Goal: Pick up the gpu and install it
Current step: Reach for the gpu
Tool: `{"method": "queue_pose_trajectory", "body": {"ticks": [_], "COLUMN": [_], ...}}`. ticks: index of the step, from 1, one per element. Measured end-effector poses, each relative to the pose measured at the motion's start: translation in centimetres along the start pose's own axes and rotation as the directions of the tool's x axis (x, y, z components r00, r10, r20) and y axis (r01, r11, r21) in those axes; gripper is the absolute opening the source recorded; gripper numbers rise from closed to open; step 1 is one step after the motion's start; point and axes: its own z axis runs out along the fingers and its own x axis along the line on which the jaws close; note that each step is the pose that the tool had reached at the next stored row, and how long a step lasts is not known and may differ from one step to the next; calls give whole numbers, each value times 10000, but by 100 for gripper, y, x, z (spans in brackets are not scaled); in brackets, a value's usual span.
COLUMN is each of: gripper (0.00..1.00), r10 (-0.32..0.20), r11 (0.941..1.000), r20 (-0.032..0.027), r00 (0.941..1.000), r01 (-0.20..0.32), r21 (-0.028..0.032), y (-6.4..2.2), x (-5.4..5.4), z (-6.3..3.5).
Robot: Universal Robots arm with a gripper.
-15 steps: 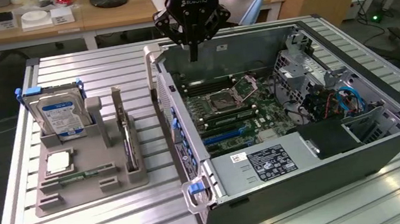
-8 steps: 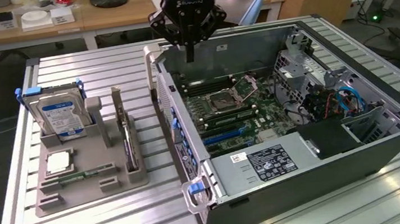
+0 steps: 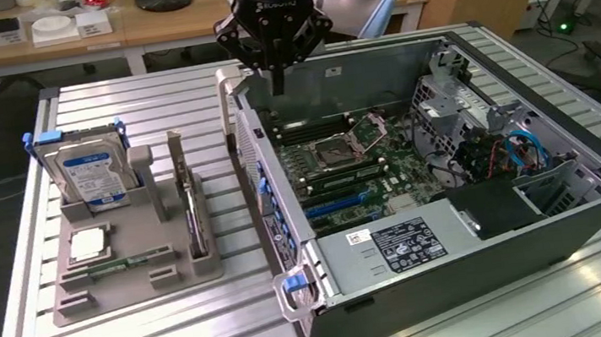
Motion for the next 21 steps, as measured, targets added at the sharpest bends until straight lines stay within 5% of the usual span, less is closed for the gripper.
{"method": "queue_pose_trajectory", "body": {"ticks": [21], "gripper": [11], "r10": [0], "r11": [10000], "r20": [0], "r00": [10000], "r01": [0], "r21": [0], "y": [-26], "x": [215], "z": [-6]}}
